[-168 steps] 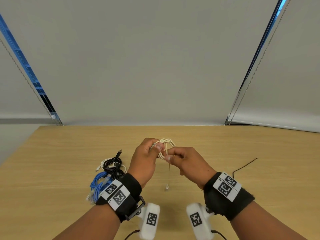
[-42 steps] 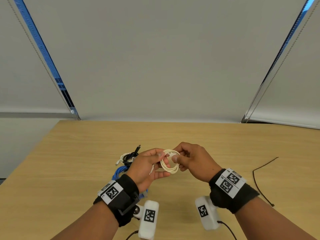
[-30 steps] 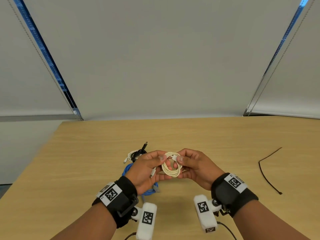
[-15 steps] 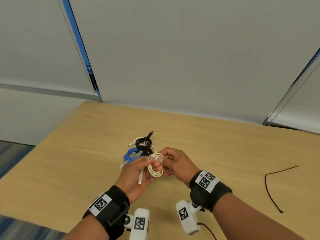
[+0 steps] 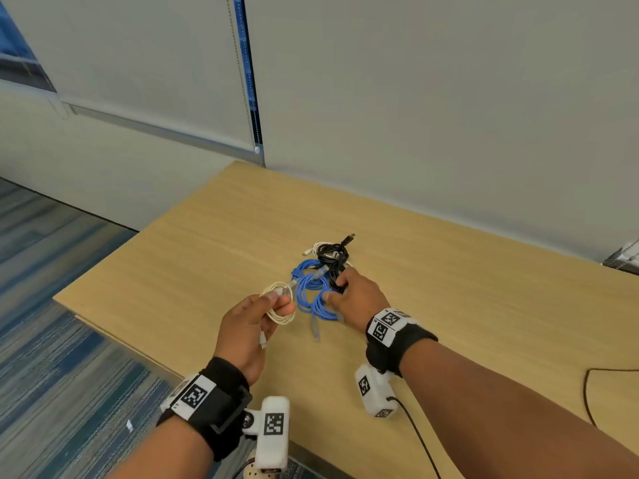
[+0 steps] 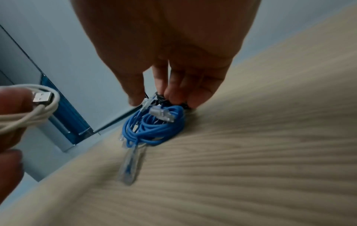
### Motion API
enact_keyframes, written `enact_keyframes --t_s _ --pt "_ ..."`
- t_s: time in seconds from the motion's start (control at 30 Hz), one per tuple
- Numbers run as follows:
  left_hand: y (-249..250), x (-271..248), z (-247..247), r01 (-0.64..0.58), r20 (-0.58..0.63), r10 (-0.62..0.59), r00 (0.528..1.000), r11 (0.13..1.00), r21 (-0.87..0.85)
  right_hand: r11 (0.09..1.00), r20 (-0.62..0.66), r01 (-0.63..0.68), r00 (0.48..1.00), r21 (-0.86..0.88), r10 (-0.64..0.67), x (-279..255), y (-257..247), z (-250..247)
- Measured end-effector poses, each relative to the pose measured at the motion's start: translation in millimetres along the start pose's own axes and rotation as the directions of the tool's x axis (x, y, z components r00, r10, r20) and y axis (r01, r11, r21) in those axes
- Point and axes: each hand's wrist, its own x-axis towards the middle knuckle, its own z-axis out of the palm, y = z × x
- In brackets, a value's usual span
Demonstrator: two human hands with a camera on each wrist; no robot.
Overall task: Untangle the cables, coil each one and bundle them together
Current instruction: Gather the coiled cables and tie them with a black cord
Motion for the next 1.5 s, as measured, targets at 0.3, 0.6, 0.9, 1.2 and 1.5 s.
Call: enact_keyframes --t_s 0.3,0.6,0.9,1.2,1.5 --pt "8.8 22.5 -7.9 -0.006 0.03 0.001 1.0 0.989 0.151 0.996 -0.048 -0.09 0.995 -0.019 0.089 26.5 -8.8 -3.5" --pt "13.0 30.7 31.4 0.041 0.219 -0.083 0.972 0.98 0.193 0.951 -0.126 0.304 0.943 -0.06 -0.31 -39.9 -45.2 -15.7" --pt "6.2 35.3 32.9 0.085 0.34 -0.135 0.931 0.984 0.159 0.92 -0.013 0.368 0.928 -0.137 -0.373 -47.3 -50.4 -24.7" --pt "12.8 46.5 33.2 -0.019 0.297 -0.034 0.954 0.984 0.175 0.918 -0.007 0.384 0.923 0.1 -0.386 -38.3 -56.0 -39.0" --pt "15.7 45.7 14.6 0.126 0.297 -0.151 0.943 0.987 0.102 0.906 -0.028 0.365 0.93 0.214 -0.367 -19.0 -49.9 -38.5"
